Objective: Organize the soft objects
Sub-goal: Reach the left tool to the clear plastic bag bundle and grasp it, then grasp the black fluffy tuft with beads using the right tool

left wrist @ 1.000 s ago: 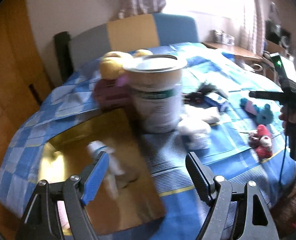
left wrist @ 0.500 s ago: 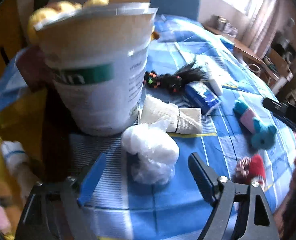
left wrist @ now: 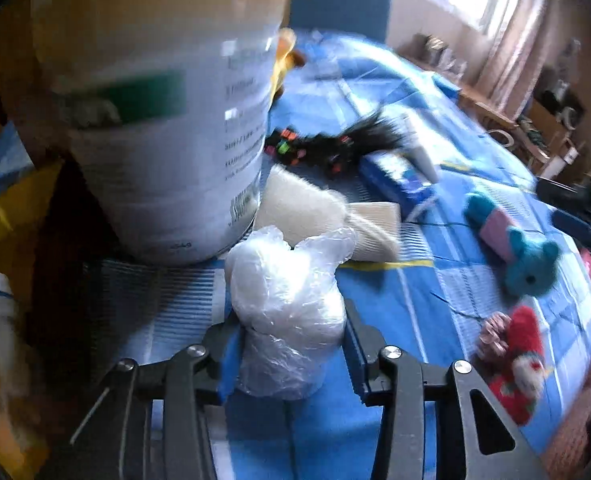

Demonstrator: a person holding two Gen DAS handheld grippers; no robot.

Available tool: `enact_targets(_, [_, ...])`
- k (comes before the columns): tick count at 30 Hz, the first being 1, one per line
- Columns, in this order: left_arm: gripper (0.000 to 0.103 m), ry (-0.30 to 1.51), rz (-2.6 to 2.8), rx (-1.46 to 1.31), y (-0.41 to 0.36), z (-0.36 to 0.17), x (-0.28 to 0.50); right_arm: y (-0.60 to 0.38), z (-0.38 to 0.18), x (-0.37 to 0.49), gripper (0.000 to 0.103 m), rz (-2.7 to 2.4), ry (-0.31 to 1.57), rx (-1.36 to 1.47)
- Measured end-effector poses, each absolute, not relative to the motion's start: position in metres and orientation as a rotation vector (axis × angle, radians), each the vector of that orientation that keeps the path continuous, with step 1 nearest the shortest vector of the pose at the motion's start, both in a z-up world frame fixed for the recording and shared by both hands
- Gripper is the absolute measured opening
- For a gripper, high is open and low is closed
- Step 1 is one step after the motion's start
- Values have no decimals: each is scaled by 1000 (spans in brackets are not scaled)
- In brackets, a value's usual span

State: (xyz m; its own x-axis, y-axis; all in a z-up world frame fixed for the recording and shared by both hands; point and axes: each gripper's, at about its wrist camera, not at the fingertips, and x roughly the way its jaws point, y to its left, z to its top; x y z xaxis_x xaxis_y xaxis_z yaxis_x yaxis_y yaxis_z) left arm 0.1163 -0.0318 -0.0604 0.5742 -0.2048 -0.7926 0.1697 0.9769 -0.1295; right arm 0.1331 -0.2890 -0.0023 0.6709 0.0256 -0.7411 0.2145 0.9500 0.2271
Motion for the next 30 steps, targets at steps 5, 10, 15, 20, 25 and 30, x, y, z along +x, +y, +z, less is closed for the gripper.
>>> enact_targets(5, [45, 876, -314, 52, -33, -57, 73, -281, -8, 135, 60, -62, 865, 297])
enact_targets(10, [43, 942, -331, 48, -28, -85, 62, -262, -21, 141, 54, 42, 943, 287])
enact_targets(15, [44, 923, -342, 64, -28, -89, 61, -227, -24, 146, 50, 162, 979, 204])
enact_targets(20, [44, 885, -339, 97, -31, -91, 54, -200, -21, 185, 50, 255, 1050, 278])
enact_targets(25, [44, 860, -356, 98, -28, -92, 52, -186, -25, 242, 50, 289, 1098, 486])
enact_targets(30, [44, 850, -378, 72, -23, -92, 51, -178, -51, 294, 51, 150, 1178, 530])
